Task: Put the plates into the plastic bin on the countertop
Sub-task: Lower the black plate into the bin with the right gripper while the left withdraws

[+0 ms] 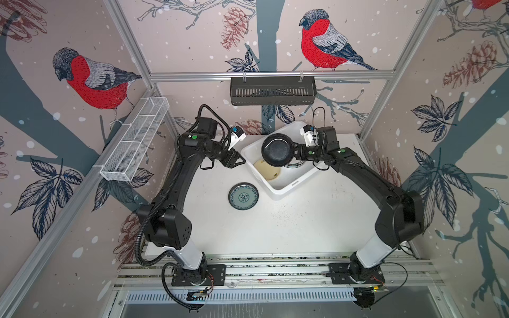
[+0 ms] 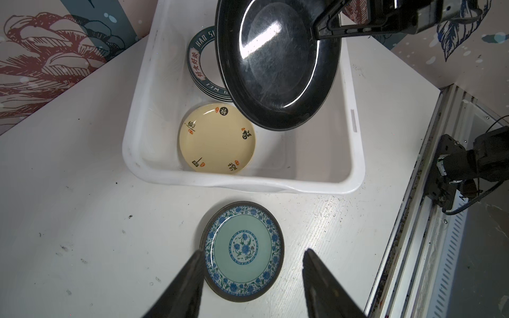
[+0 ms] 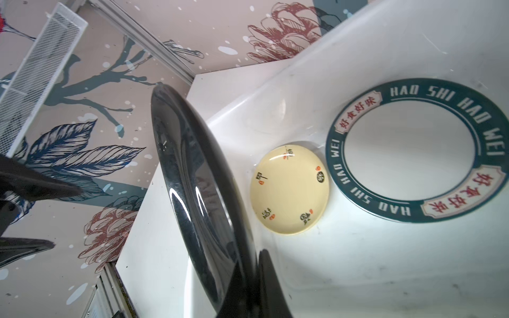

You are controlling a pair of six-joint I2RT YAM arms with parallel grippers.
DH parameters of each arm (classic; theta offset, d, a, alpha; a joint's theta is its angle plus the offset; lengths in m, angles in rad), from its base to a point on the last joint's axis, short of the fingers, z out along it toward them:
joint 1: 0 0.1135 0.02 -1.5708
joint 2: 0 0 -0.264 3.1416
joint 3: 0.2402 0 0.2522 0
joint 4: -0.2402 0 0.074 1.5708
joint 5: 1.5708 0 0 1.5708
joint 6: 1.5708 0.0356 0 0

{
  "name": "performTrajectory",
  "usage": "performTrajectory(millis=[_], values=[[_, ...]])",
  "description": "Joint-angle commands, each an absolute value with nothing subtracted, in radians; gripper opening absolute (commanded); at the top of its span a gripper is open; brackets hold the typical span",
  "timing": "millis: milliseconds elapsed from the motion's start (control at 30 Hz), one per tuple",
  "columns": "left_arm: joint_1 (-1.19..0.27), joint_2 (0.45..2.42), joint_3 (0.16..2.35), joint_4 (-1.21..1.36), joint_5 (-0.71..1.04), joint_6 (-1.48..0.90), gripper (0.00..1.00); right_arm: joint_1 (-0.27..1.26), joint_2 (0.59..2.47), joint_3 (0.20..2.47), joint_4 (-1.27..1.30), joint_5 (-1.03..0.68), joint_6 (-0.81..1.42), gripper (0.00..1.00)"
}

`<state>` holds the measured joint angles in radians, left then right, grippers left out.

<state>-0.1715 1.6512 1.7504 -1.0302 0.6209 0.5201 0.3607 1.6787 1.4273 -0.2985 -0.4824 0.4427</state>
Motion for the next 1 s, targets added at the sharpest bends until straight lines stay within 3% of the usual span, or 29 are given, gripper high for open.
performTrajectory(millis=[0,233,400,500,733,967], values=[[-0.171,1.643,1.771,-1.025,0.593,0.497,0.58,0.354,1.692,1.452,-0.308,-0.470,0.433,0.04],[-0.172,1.607,1.773,-0.975,0.486,0.410,0.69,0.339,1.727,1.497,-0.361,-0.487,0.430,0.04],[-0.172,1.603,1.791,-0.946,0.442,0.353,0.71,0.322,1.796,1.603,-0.450,-0.476,0.429,0.04],[-0.171,1.614,1.804,-0.917,0.328,0.299,0.72,0.333,1.811,1.623,-0.460,-0.473,0.422,0.04],[-0.171,1.671,1.900,-0.971,0.323,0.339,0.72,0.328,1.907,1.728,-0.517,-0.468,0.400,0.04],[-0.170,1.714,1.999,-1.075,0.124,0.352,0.73,0.326,1.983,1.798,-0.586,-0.415,0.317,0.04]])
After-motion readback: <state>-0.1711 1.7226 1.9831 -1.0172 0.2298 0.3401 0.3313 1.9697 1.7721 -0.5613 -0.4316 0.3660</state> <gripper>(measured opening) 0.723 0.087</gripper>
